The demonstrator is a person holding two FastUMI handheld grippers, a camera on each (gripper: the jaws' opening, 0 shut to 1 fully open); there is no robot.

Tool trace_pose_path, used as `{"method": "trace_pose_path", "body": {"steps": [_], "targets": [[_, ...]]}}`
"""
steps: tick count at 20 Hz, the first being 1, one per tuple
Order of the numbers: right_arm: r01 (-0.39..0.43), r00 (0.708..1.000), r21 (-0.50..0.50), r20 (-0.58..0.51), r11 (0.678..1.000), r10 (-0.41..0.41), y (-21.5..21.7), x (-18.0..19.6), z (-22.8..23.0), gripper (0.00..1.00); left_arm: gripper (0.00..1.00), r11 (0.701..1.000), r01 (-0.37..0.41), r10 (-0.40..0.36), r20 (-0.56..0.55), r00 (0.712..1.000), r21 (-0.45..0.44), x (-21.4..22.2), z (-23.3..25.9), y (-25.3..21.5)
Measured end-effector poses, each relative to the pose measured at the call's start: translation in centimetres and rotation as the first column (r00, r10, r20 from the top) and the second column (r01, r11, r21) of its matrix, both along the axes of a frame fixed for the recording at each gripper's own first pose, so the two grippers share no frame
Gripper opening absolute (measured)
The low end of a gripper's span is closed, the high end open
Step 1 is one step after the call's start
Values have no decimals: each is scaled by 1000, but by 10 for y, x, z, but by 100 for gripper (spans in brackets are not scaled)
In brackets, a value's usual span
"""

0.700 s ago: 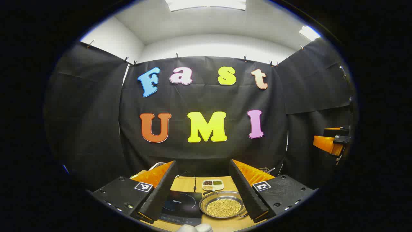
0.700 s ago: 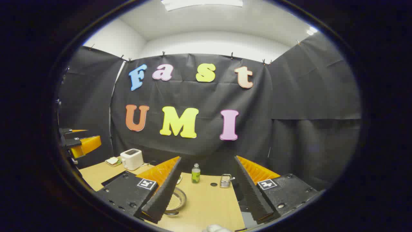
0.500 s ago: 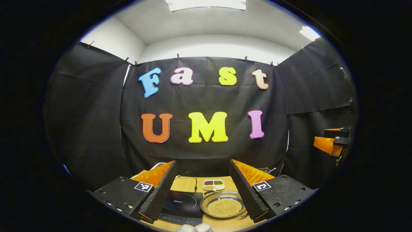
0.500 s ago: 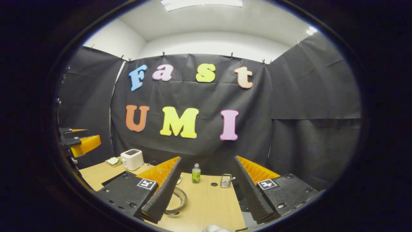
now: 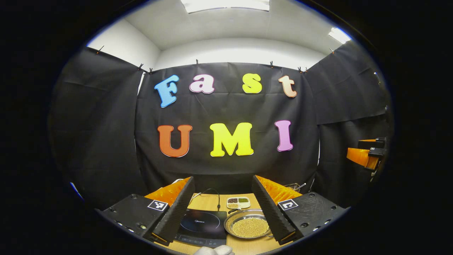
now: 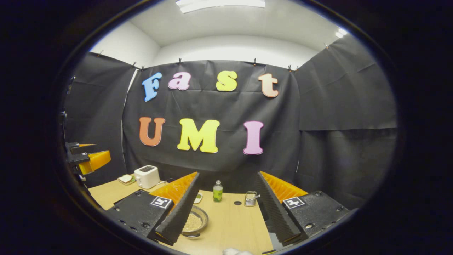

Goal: First push the handle of the pot to place it horizontally, then grasp the pot with both hands and set it on the induction cooktop.

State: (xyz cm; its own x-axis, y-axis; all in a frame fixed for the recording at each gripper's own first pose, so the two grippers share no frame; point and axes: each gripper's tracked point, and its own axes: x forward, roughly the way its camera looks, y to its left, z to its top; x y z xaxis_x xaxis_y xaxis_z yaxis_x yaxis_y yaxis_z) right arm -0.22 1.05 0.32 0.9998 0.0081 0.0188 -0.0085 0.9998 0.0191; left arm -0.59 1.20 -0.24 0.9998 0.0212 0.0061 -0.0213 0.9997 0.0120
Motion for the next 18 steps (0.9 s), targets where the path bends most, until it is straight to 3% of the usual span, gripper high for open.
{"method": "trace_pose_path", "body": {"steps": [9, 10, 11, 14, 18], "targets": [[-48, 998, 18, -40, 999, 49, 19, 8, -11, 96, 97, 1000, 1, -1, -10, 1000, -4, 1, -6, 4], [-61, 997, 15, -48, 998, 61, 21, 10, -10, 72, 97, 1000, 1, -1, -13, 1000, -2, 1, -8, 3], [-70, 996, 13, -49, 997, 70, 24, 12, -10, 58, 97, 1000, -6, 7, -9, 1000, 2, 1, -7, 4], [-146, 983, 2, -110, 989, 145, 41, 18, -28, 4, 97, 999, -32, 32, -19, 999, 4, 1, -14, 9], [-220, 957, 23, -191, 975, 220, 65, 28, -57, 0, 97, 999, -44, 44, -19, 999, 3, 1, -17, 11]]}}
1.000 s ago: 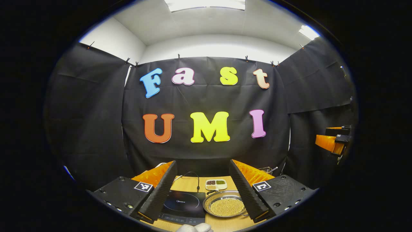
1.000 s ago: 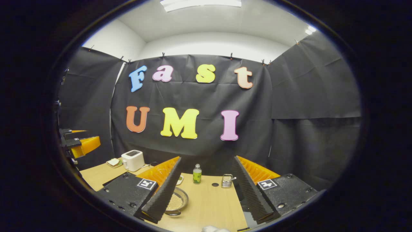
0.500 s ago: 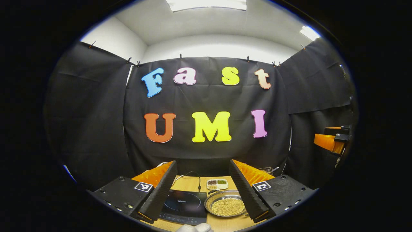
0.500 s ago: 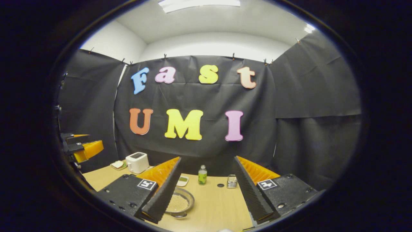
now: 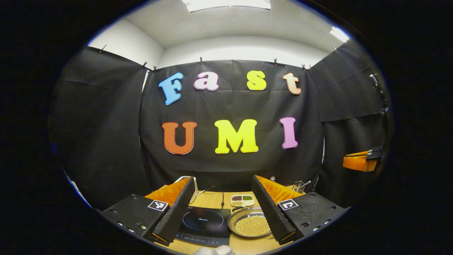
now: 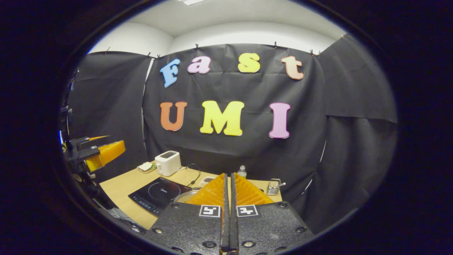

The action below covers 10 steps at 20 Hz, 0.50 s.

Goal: First push the handle of the pot to place it horizontally, then grasp the pot with both hands and set it on the induction cooktop.

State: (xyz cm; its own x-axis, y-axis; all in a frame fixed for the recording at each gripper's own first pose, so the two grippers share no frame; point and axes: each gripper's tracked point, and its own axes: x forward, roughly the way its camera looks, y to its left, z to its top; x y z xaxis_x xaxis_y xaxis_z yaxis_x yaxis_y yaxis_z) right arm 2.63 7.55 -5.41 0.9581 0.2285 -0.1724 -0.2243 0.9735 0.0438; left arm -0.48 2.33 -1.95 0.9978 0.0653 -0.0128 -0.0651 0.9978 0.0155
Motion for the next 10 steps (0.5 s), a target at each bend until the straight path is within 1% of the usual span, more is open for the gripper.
{"method": "trace_pose_path", "body": {"steps": [2, 3, 4, 5, 6, 8, 10], "targets": [[-32, 999, 6, -44, 999, 32, 17, 7, -20, 0, 97, 1000, 2, -2, 14, 1000, -1, -2, 2, 0], [-45, 997, 7, -58, 999, 46, 25, 11, -31, 4, 97, 1000, 6, -6, 19, 1000, -2, -2, 3, 0], [-61, 995, 4, -82, 998, 61, 34, 14, -44, 1, 97, 1000, 5, -5, 18, 1000, -3, -3, 2, 1], [-77, 992, -1, -100, 997, 77, 43, 16, -58, 4, 97, 1000, 5, -5, 16, 1000, -4, -5, 1, 2], [-93, 989, -7, -119, 996, 92, 52, 19, -73, 4, 97, 1000, 4, -4, 15, 1000, -6, -6, 1, 2], [-117, 980, -21, -166, 993, 112, 67, 22, -108, 4, 97, 1000, -1, 1, 14, 1000, -8, -8, 1, 4], [-159, 962, -38, -231, 987, 146, 90, 22, -147, 4, 97, 1000, -3, 3, 13, 1000, -7, -12, -1, 6]]}}
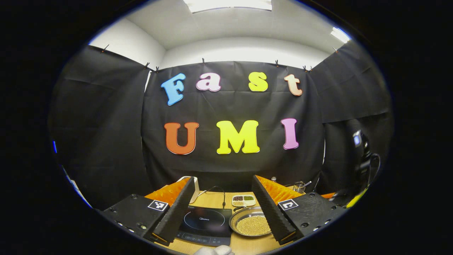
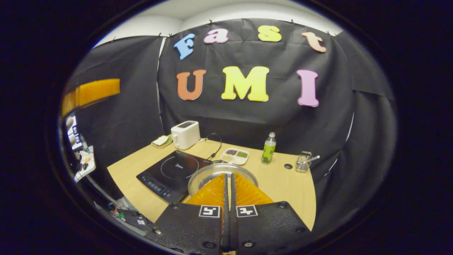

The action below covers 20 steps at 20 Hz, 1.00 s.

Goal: First push the handle of the pot to place it horizontally, then grasp the pot with both hands and set it on the induction cooktop.

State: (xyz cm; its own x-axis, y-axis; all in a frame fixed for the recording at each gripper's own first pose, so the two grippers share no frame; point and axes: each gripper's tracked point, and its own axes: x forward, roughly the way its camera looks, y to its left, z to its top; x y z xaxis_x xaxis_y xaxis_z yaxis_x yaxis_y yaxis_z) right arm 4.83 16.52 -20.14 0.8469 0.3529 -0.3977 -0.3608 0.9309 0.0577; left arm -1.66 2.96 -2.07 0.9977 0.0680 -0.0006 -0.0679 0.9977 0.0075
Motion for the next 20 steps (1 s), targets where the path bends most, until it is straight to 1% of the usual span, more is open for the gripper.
{"method": "trace_pose_path", "body": {"steps": [1, 2, 4, 5, 6, 7, 8, 9, 10, 11, 12, 13, 14, 15, 16, 17, 18, 19, 20], "targets": [[-25, 999, -17, -28, 1000, 24, 7, -1, -21, 4, 97, 1000, 0, 0, 0, 1000, 3, -1, 0, 1], [-42, 998, -39, -58, 998, 40, 15, -3, -40, 0, 97, 1000, -3, 3, 1, 1000, 6, -3, 0, 2], [-91, 993, -103, -89, 991, 82, 29, -5, -75, 0, 97, 1000, -17, 17, -3, 1000, 8, -5, -1, 7], [-114, 988, -122, -119, 986, 99, 35, -8, -93, 4, 97, 1000, -20, 20, -5, 1000, 6, -5, -1, 8], [-137, 981, -125, -157, 983, 117, 42, -11, -111, 4, 96, 1000, -21, 21, -15, 1000, 5, -6, -4, 7], [-157, 973, -123, -189, 980, 132, 48, -13, -128, 0, 97, 1000, -24, 24, -19, 1000, 4, -7, -5, 6], [-164, 966, -125, -220, 978, 134, 52, -14, -143, 4, 97, 1000, -25, 25, -23, 999, 5, -8, -6, 7], [-174, 959, -128, -247, 976, 138, 55, -15, -156, 4, 97, 1000, -25, 25, -28, 999, 9, -9, -7, 6], [-184, 953, -126, -264, 975, 146, 59, -15, -167, 1, 97, 999, -30, 31, -34, 999, 14, -11, -9, 7], [-185, 946, -134, -293, 974, 139, 60, -15, -179, 4, 97, 999, -38, 39, -42, 998, 15, -12, -10, 8], [-186, 941, -127, -308, 974, 139, 62, -13, -188, 4, 97, 999, -40, 41, -44, 998, 9, -13, -11, 9], [-182, 938, -124, -321, 975, 134, 64, -12, -194, 0, 97, 999, -44, 44, -44, 998, 6, -14, -11, 8], [-179, 935, -121, -330, 976, 130, 64, -8, -200, 4, 97, 999, -48, 49, -47, 998, 8, -15, -11, 9], [-173, 931, -120, -343, 978, 122, 62, -4, -205, 1, 96, 999, -54, 54, -51, 997, 10, -16, -13, 10], [-165, 928, -117, -354, 979, 114, 59, 0, -209, 1, 96, 998, -59, 59, -56, 997, 12, -16, -14, 11], [-160, 925, -116, -364, 980, 108, 58, 3, -213, 4, 96, 998, -62, 63, -61, 996, 12, -17, -15, 13], [-156, 922, -122, -374, 980, 101, 57, 6, -217, 4, 96, 998, -68, 68, -64, 996, 15, -18, -16, 13], [-158, 919, -110, -380, 981, 106, 56, 7, -219, 0, 96, 997, -72, 73, -66, 995, 16, -18, -17, 15], [-159, 916, -105, -388, 982, 107, 57, 8, -222, 4, 96, 997, -75, 76, -68, 995, 16, -17, -18, 16]]}}
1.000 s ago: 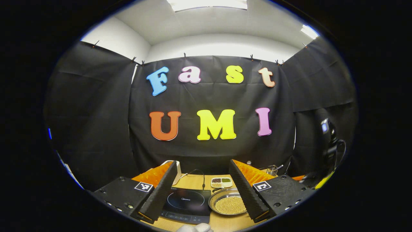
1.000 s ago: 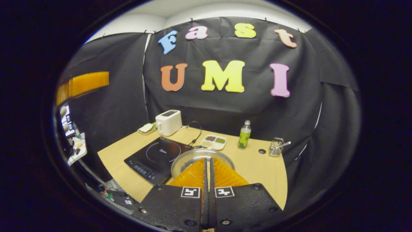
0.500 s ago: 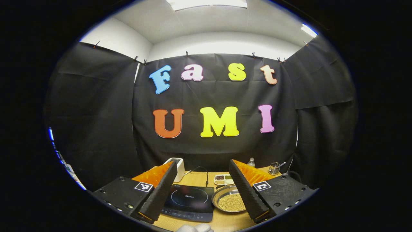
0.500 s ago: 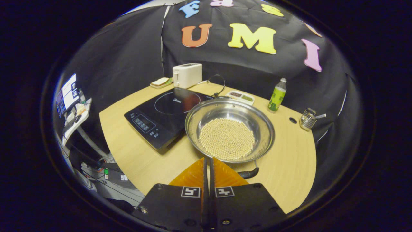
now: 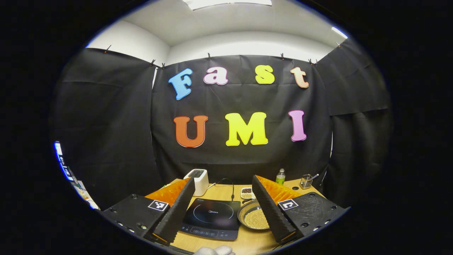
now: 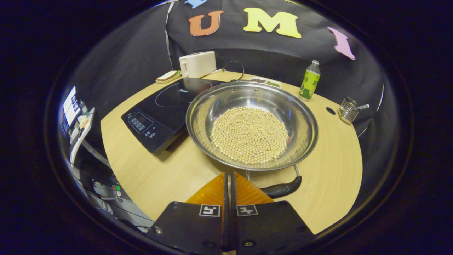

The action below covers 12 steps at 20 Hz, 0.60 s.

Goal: First push the handle of the pot to place it horizontally, then grasp the pot with both hands and set it on the induction cooktop.

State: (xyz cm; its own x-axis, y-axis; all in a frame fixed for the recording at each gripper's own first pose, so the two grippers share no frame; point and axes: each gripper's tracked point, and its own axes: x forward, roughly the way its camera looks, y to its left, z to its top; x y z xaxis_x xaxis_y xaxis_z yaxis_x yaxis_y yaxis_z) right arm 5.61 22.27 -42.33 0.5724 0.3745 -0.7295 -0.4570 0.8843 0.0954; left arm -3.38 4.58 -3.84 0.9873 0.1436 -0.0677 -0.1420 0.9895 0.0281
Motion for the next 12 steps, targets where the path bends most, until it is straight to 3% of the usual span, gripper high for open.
{"method": "trace_pose_path", "body": {"steps": [7, 12], "targets": [[14, 1000, 9, -15, 1000, -13, -10, 1, -4, 0, 97, 1000, -1, 1, -10, 1000, -12, 4, -4, -1], [31, 999, 3, -21, 1000, -31, -28, 2, -7, 4, 97, 1000, 1, -1, -14, 1000, -11, 7, -6, -2]]}}
